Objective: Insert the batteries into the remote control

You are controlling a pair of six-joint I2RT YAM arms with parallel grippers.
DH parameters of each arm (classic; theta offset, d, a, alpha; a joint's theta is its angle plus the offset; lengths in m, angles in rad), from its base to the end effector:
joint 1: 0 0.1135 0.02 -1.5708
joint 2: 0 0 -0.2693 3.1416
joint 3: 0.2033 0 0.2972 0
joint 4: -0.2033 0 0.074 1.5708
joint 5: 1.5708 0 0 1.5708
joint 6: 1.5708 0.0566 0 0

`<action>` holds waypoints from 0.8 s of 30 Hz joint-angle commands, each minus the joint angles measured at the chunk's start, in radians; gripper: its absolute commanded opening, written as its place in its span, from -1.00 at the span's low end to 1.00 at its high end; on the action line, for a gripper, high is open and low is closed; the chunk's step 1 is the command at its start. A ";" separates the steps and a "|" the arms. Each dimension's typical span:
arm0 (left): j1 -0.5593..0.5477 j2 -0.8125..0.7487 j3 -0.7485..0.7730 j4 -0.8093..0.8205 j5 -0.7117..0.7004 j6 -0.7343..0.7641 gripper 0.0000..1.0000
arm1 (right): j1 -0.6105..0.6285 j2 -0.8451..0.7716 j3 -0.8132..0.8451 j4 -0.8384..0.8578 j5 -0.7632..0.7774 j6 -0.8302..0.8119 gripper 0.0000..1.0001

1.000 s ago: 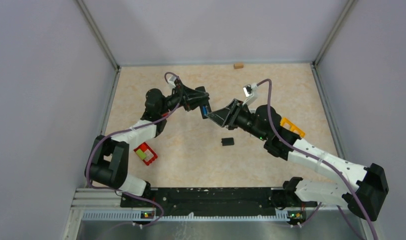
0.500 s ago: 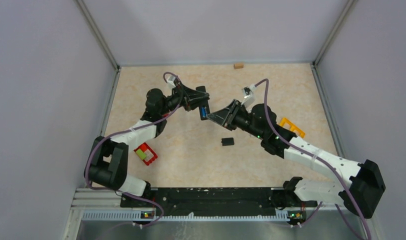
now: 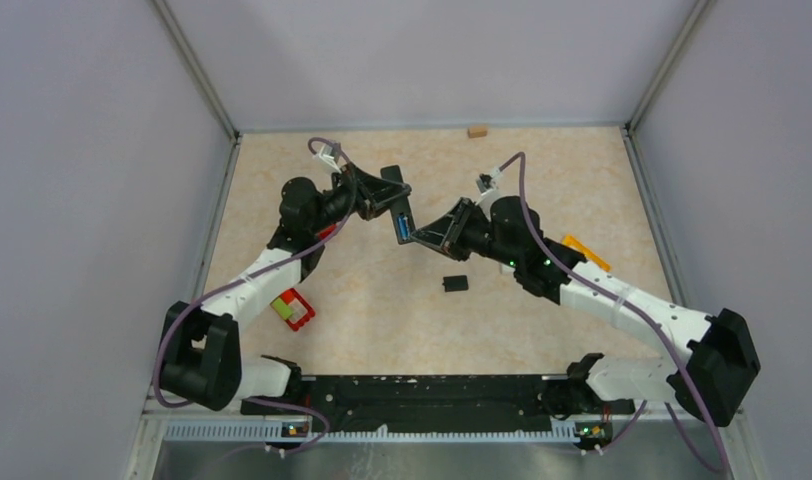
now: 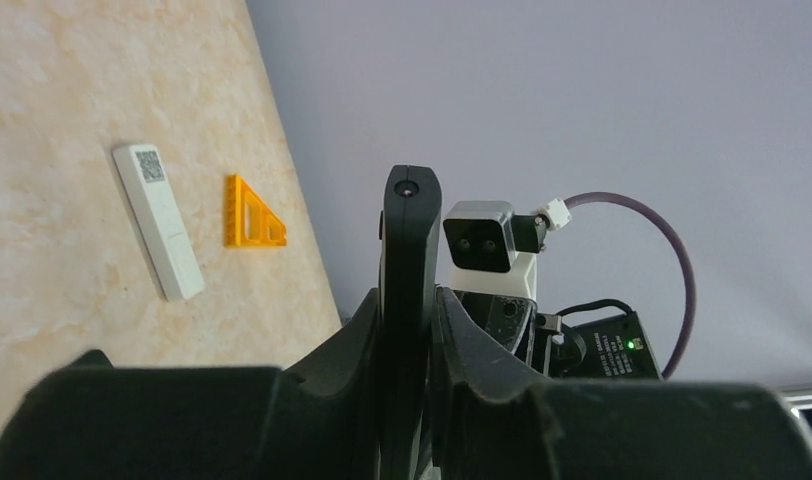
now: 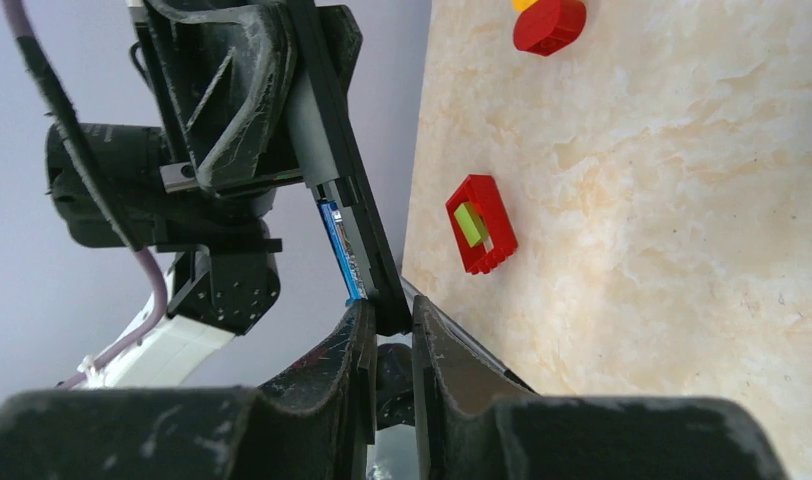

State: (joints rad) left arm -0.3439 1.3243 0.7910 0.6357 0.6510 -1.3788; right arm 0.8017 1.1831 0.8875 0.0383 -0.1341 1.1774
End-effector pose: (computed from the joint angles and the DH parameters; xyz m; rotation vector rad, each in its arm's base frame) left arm 0.3216 -0.1516 0.2905 -0.2865 1.7801 -1.7910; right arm 0.2310 0.2495 0.3023 0.2865 2.0912 1.4359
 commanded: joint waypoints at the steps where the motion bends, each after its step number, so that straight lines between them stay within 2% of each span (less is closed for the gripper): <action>1: -0.025 -0.073 0.045 0.057 0.068 0.011 -1.00 | -0.032 0.084 0.036 -0.157 0.098 -0.057 -0.73; 5: -0.026 -0.078 0.043 0.066 0.076 0.019 -1.00 | -0.032 0.111 0.064 -0.202 0.159 -0.087 -0.73; 8: -0.024 -0.084 0.048 0.025 0.070 0.058 -1.00 | -0.032 0.115 0.074 -0.208 0.180 -0.116 -0.62; 10: -0.021 -0.089 0.060 -0.034 0.054 0.115 -1.00 | -0.032 0.085 0.058 -0.169 0.174 -0.134 -0.39; 11: -0.017 -0.092 0.066 -0.066 0.050 0.145 -1.00 | -0.033 0.061 0.045 -0.144 0.171 -0.146 -0.16; 13: -0.007 -0.090 0.077 -0.109 0.051 0.198 -1.00 | -0.033 0.001 0.017 -0.087 0.158 -0.177 0.10; 15: 0.005 -0.082 0.084 -0.122 0.063 0.226 -1.00 | -0.034 -0.063 -0.008 -0.022 0.139 -0.217 0.26; 19: 0.014 -0.053 0.100 -0.079 0.132 0.235 -1.00 | -0.036 -0.150 -0.044 0.084 0.063 -0.314 0.42; 24: 0.014 -0.035 0.103 0.031 0.222 0.207 -1.00 | -0.037 -0.136 -0.041 0.153 -0.007 -0.373 0.50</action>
State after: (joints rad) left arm -0.3344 1.2915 0.8528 0.5316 0.7700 -1.1732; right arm 0.7734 1.0401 0.8375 0.0719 -0.0788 0.8940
